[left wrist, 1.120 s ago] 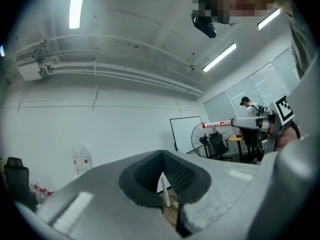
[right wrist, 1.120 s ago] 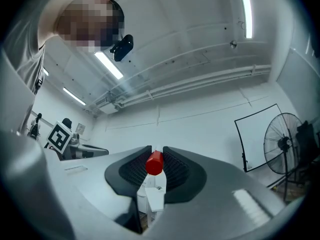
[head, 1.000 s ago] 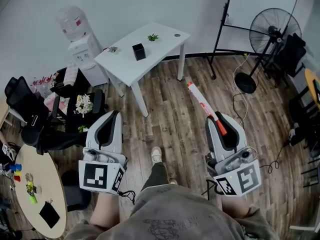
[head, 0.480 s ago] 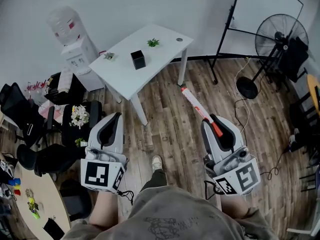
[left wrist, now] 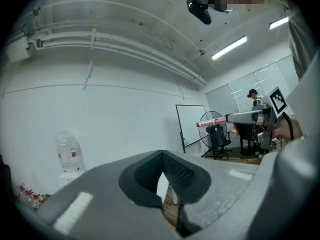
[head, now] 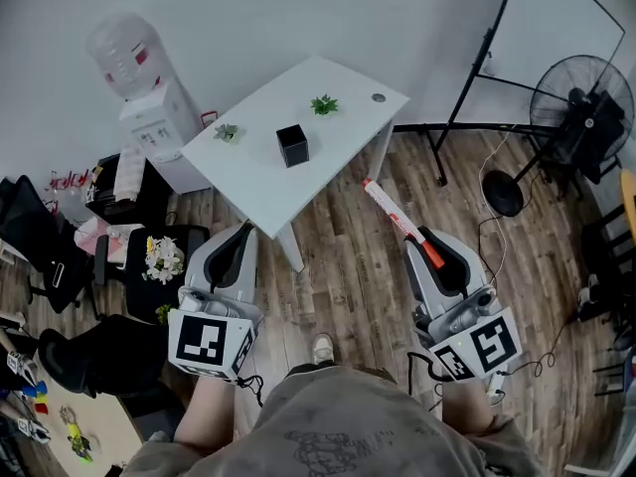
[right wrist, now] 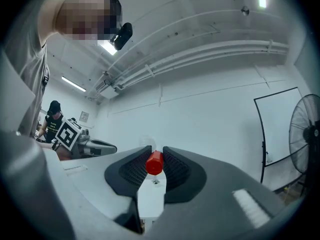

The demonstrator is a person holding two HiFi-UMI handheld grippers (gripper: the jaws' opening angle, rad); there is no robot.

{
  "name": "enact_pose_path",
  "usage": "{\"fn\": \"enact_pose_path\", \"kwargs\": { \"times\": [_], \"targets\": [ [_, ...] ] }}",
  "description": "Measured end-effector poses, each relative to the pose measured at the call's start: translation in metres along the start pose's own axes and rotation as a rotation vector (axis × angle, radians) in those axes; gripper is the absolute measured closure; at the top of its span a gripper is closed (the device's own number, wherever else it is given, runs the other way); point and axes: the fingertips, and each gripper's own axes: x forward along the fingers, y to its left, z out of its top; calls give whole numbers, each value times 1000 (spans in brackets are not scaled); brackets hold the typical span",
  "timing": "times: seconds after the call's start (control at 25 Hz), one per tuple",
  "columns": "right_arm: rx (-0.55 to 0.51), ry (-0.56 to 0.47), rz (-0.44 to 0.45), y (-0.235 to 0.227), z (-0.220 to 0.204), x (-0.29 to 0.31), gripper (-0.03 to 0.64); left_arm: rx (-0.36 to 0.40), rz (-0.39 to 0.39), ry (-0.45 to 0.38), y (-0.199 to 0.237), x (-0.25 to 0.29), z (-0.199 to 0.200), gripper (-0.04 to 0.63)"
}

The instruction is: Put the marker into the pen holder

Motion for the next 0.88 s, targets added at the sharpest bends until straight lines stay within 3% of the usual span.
{"fn": "enact_pose_path", "kwargs": {
  "times": [0.48,0.88],
  "targets": [
    [-1,53,-10,-32,-26,71,518,-27,5,12,53,58,-25,595],
    [27,101,38,-98,-66,141,518,-1,30,48,74,140,-38,595]
  ]
}}
